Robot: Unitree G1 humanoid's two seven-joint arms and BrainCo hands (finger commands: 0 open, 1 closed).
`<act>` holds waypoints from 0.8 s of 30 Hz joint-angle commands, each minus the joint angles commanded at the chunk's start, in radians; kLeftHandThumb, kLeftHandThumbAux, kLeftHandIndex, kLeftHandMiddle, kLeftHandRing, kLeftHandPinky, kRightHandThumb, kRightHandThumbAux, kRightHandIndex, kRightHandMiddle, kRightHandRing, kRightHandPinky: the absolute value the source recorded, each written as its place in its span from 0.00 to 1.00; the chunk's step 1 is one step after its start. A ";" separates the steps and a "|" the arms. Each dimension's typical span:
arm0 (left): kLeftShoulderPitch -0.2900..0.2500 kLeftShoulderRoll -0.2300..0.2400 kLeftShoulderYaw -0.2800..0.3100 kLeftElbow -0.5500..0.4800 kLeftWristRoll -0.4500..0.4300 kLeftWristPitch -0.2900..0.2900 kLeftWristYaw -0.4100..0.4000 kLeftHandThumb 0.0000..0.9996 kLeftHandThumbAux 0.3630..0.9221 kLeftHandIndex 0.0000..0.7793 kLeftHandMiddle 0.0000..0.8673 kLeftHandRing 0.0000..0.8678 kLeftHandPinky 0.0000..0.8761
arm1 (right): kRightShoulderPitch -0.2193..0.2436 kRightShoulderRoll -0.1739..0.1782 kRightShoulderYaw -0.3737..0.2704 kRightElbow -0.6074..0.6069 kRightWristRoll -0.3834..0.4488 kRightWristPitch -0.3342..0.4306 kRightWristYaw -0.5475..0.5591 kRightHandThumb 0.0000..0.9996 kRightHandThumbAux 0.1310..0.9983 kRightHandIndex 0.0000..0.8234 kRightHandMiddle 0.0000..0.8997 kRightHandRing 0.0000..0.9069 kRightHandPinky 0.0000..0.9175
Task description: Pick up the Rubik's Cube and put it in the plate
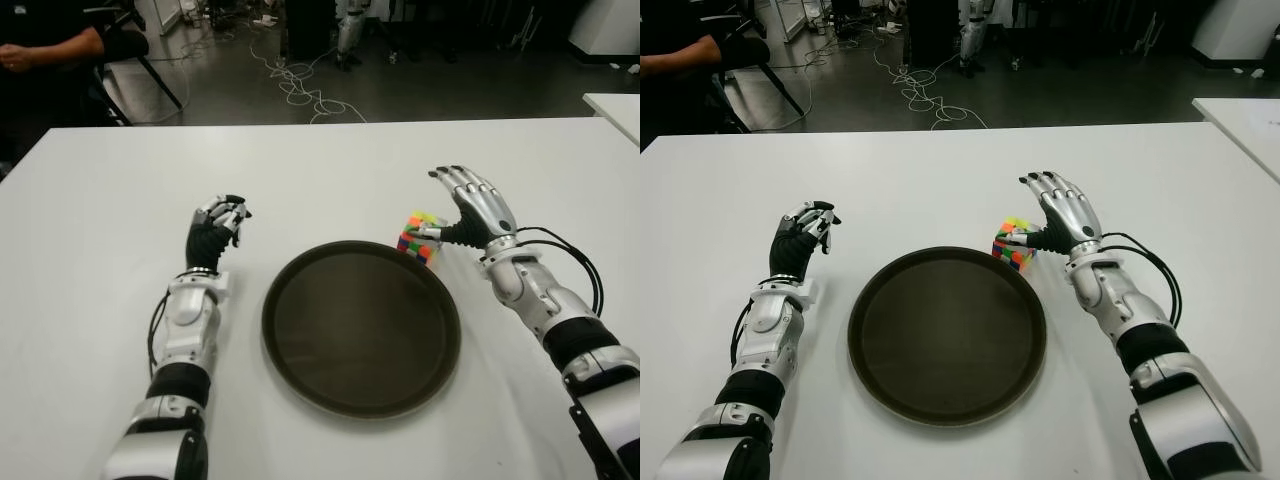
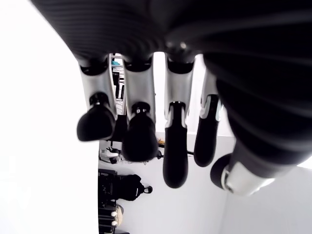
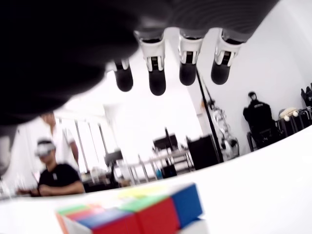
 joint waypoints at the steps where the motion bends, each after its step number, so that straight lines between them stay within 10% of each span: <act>1: 0.000 0.001 0.000 0.001 0.001 0.000 0.001 0.86 0.53 0.54 0.64 0.89 0.91 | -0.001 0.000 0.003 -0.001 -0.001 0.007 0.004 0.01 0.28 0.00 0.00 0.00 0.00; 24: 0.000 -0.001 0.000 0.008 0.003 -0.008 -0.001 0.86 0.53 0.54 0.64 0.88 0.90 | -0.007 0.013 0.032 0.015 0.001 0.082 -0.005 0.00 0.28 0.00 0.00 0.00 0.00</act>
